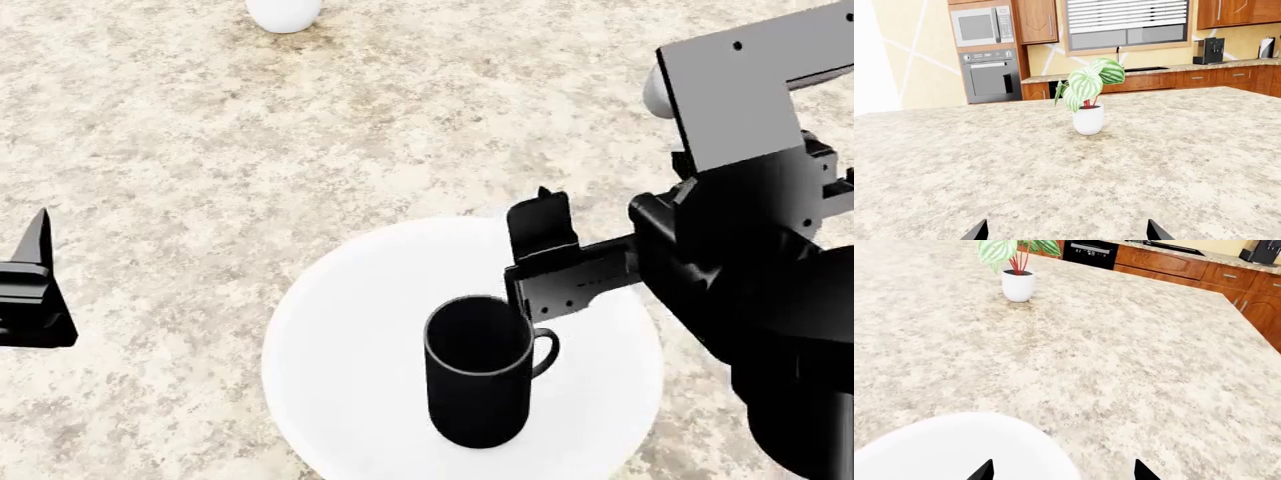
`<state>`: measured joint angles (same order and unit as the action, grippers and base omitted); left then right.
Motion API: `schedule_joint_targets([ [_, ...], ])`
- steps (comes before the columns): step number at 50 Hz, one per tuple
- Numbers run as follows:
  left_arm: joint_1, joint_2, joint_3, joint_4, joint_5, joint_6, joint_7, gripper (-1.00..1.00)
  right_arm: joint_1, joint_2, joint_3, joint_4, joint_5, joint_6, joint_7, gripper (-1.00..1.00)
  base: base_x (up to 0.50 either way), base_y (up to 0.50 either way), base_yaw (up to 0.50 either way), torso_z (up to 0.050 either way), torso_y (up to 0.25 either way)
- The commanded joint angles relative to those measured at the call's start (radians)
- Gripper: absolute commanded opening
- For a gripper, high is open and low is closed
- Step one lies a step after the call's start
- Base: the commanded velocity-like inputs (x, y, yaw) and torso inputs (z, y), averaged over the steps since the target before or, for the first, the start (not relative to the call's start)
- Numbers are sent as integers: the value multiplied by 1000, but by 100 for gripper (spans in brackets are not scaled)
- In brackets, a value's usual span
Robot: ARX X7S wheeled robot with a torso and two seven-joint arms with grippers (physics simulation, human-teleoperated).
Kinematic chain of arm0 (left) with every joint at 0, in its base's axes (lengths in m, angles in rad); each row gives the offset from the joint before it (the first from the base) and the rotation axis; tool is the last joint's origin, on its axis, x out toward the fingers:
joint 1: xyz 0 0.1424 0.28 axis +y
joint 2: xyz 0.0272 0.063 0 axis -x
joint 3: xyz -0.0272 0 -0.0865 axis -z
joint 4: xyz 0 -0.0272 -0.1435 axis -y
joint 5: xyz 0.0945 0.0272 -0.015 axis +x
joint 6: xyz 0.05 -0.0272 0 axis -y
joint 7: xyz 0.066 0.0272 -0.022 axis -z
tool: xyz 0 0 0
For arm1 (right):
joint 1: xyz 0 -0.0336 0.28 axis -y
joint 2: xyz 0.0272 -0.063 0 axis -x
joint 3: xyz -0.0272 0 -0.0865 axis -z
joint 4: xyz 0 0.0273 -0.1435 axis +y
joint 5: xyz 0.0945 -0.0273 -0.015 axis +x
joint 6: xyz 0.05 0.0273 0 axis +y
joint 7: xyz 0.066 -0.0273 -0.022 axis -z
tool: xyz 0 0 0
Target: Place the cup inside the bowl on the dining table and move the bowl to any counter.
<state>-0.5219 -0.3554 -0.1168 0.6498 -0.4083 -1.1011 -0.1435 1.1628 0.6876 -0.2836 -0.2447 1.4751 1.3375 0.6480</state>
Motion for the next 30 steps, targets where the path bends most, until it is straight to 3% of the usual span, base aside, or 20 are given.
schedule_joint_targets([
  [1,3,2,-6,-6,0,13,4,100,-111,96,125,36,81,-52,78,100,0,0,0,0,0],
  [10,0,6,4,-10,2,15,-4,100,-287,139,241,40,250,-116,165,100,0,0,0,0,0],
  [16,7,-1,-4,-10,-3,19,0,100,-331,150,250,8,212,-118,87,100,0,0,0,0,0],
  [26,9,6,12,-11,2,23,-13,100,-439,110,297,77,404,-181,145,100,0,0,0,0,0],
  [30,15,5,8,-10,0,26,-13,100,-454,108,302,97,390,-190,129,100,0,0,0,0,0],
])
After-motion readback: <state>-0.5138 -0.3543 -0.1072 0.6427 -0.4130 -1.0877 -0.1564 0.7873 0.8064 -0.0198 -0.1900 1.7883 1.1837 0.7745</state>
